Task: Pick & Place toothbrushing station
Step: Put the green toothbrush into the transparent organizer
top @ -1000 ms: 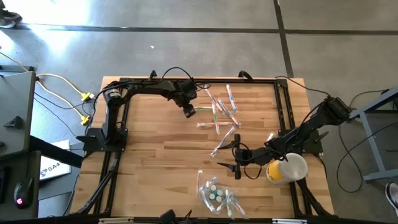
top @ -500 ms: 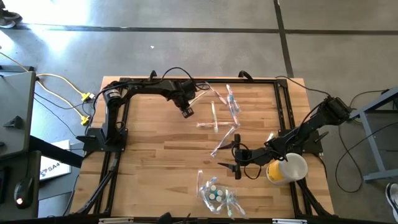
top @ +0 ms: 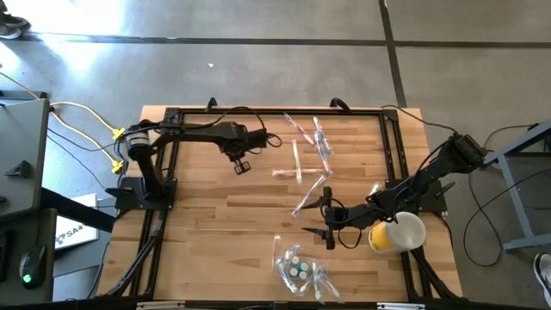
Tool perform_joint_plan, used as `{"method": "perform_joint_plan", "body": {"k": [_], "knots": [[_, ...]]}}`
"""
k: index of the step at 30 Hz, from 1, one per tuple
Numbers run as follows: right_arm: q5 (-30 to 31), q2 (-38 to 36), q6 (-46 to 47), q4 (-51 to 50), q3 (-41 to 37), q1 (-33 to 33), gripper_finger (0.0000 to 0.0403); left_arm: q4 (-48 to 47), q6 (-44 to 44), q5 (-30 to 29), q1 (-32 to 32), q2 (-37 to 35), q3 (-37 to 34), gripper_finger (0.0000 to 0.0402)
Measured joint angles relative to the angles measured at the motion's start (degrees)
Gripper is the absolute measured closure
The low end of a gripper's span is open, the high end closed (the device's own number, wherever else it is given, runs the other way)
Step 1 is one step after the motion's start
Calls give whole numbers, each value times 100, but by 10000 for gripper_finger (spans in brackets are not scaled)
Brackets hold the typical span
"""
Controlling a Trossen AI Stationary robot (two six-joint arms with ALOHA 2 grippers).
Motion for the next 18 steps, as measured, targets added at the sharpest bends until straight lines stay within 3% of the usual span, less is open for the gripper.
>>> {"method": "perform_joint_plan", "body": {"k": [6,14,18], "knots": [[-833,0,135,23,0,0,127,-522,-380,-679,-692,-864,-4,392],[-833,0,104,65,0,-2,127,-765,-737,-1701,-2154,-1864,15,392],[-816,2,80,179,2,-17,127,-745,-644,-2576,-3182,-1995,15,392]]}}
